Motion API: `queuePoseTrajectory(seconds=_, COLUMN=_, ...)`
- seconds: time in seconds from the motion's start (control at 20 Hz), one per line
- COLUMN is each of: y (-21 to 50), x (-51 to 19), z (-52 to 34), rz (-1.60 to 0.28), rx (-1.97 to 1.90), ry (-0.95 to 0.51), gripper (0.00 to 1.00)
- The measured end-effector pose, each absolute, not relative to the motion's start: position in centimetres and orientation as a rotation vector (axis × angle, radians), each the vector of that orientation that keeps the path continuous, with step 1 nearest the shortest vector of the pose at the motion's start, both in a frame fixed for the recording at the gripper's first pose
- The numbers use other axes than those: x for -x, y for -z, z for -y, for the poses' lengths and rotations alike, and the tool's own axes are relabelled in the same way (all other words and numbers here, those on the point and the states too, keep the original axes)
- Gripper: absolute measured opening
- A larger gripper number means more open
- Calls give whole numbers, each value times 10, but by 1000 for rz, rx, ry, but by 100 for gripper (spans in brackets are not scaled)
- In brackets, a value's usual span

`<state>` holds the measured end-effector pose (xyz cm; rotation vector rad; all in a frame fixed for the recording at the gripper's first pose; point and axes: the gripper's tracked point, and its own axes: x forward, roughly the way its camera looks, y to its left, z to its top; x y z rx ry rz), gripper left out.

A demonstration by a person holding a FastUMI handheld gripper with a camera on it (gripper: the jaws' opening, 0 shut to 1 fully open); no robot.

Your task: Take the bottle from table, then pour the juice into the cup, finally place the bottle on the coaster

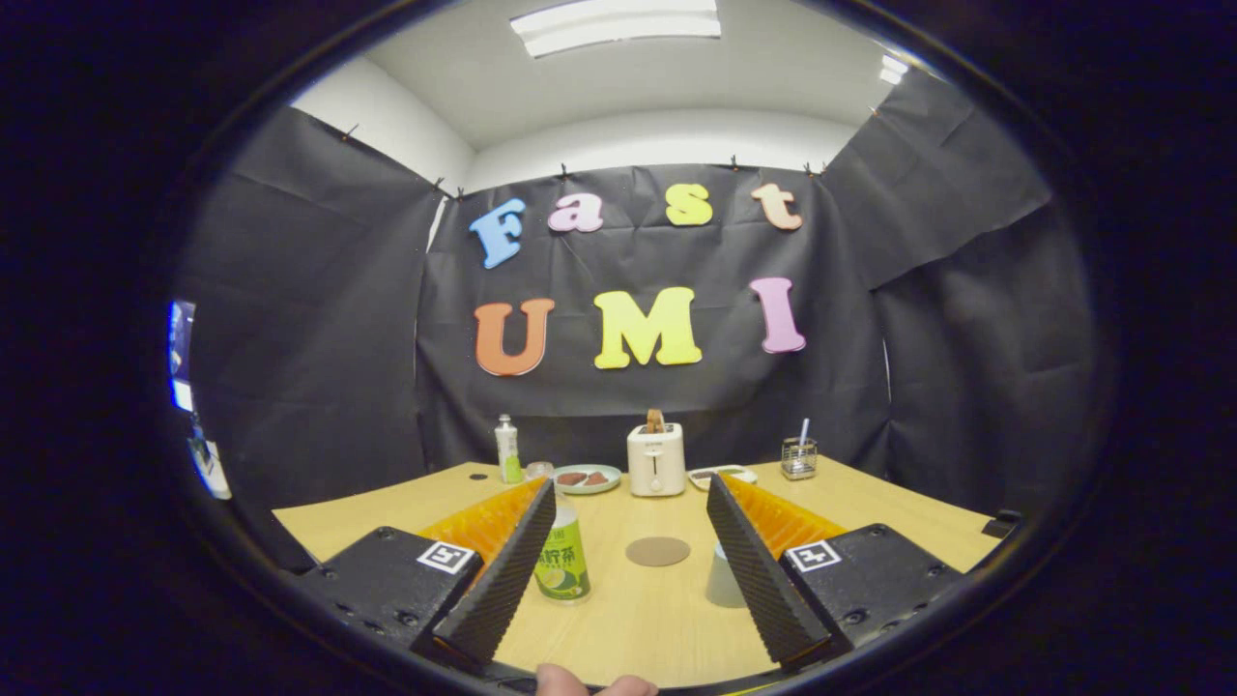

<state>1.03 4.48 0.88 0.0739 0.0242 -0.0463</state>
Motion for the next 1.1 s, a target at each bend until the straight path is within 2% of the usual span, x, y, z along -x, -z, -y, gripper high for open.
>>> queuePoseTrajectory(seconds=0.2, y=-9, x=-12, z=-64, rz=-33, rx=-70, ry=0, gripper=100)
queuePoseTrajectory(seconds=1.1, y=52, x=-68, z=-115, rz=-178, rx=-78, ry=32, gripper=100)
